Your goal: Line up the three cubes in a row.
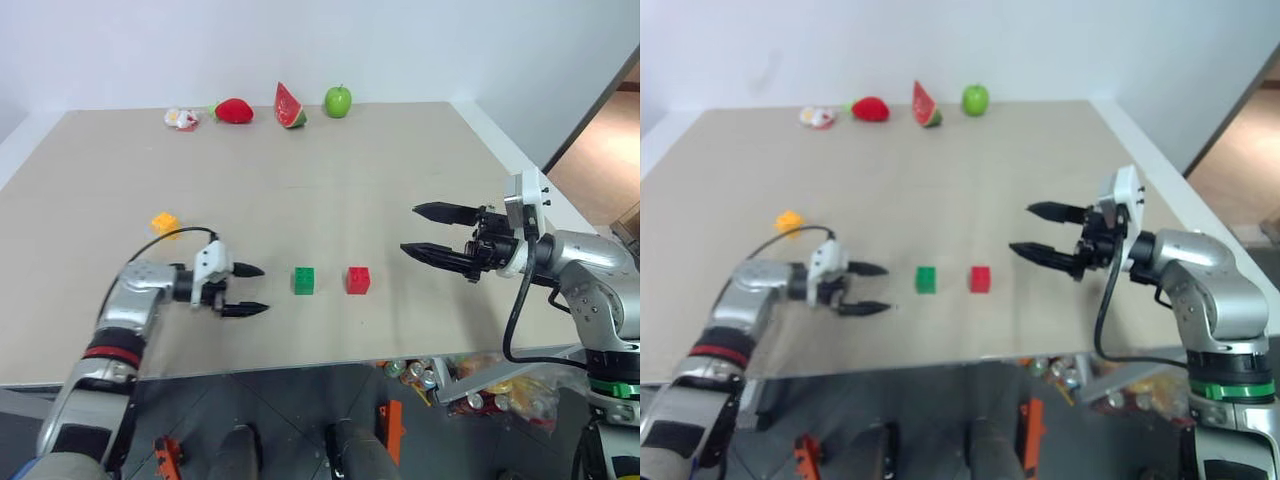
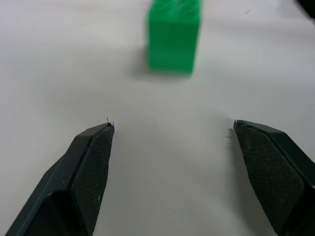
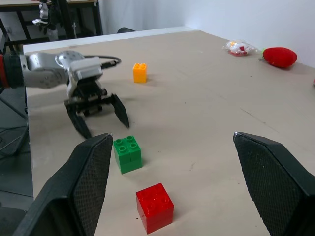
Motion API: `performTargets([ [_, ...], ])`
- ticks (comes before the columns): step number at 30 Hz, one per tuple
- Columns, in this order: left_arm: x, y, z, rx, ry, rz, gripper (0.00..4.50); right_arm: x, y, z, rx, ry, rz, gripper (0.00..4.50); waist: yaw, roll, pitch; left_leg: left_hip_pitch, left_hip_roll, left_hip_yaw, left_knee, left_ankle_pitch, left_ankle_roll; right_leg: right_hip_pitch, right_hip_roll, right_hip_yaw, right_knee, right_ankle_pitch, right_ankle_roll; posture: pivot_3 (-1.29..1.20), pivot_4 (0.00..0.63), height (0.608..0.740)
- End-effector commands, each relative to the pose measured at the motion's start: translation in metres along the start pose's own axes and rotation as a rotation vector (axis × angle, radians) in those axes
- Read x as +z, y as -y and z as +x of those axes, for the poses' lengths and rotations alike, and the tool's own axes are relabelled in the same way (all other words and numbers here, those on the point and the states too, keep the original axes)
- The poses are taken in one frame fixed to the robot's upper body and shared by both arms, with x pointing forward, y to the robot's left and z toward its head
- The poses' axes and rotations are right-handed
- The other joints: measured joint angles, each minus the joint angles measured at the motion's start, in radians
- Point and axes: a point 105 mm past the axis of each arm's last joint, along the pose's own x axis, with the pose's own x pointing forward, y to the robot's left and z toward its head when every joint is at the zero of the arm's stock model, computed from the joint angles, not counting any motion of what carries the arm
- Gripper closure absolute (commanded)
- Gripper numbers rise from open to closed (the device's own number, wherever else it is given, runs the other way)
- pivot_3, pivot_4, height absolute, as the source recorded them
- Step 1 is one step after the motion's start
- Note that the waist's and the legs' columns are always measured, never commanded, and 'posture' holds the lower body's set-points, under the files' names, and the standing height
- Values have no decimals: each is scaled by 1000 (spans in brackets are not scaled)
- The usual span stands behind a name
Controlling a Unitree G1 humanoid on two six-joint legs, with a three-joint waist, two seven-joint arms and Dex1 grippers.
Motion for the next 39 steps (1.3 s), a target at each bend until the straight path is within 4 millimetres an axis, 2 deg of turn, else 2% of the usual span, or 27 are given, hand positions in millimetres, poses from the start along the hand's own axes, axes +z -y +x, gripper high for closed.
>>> performTargets([
  [1,19,-4,-35,107,60,8,481,18,-1,5,10,32,-74,430,1,0,0,0,0,0,0,0,0,-1,0,0,0,0,0,0,150,740],
  [5,29,-9,-60,358,137,-37,481,19,6,38,-31,51,-136,430,3,0,0,-1,1,3,0,0,-1,-2,-1,0,0,0,0,0,150,740],
  [8,31,-13,-75,531,239,-144,481,20,9,62,-42,71,-144,430,4,0,0,-1,2,2,0,0,-1,-2,-1,0,0,0,-1,0,150,740],
  [10,30,-13,-80,590,260,-177,481,19,9,71,-35,77,-139,430,8,0,0,-1,2,2,0,0,-1,-2,-1,0,0,0,-1,0,150,740],
  [12,17,-9,-87,647,228,-194,481,15,-1,85,22,79,-141,430,8,-1,0,-2,1,3,0,0,-1,-3,-1,0,0,0,-1,0,150,740],
  [15,3,-7,-96,711,185,-207,481,12,-9,96,72,88,-143,430,8,-1,0,-4,2,4,-1,0,-1,-6,-1,0,0,0,-1,0,150,740],
  [19,-6,-16,-111,799,161,-218,481,11,-12,104,95,100,-139,430,10,-1,0,-9,2,3,-1,0,-1,-12,0,0,1,1,-1,0,150,740],
  [23,-17,-40,-127,916,134,-228,481,10,-18,113,119,111,-134,430,10,-1,-1,-9,2,3,-1,0,-1,-12,0,0,1,1,-1,0,150,740],
  [27,-19,-63,-127,947,134,-236,481,10,-23,118,130,118,-136,430,11,-2,-1,-9,2,3,-1,1,-1,-12,1,0,1,2,-1,0,150,740],
  [39,-23,-98,-97,914,81,-263,481,14,-23,108,85,126,-139,430,11,-3,-2,-10,2,3,-1,1,-2,-12,1,-1,0,5,4,0,150,740],
])
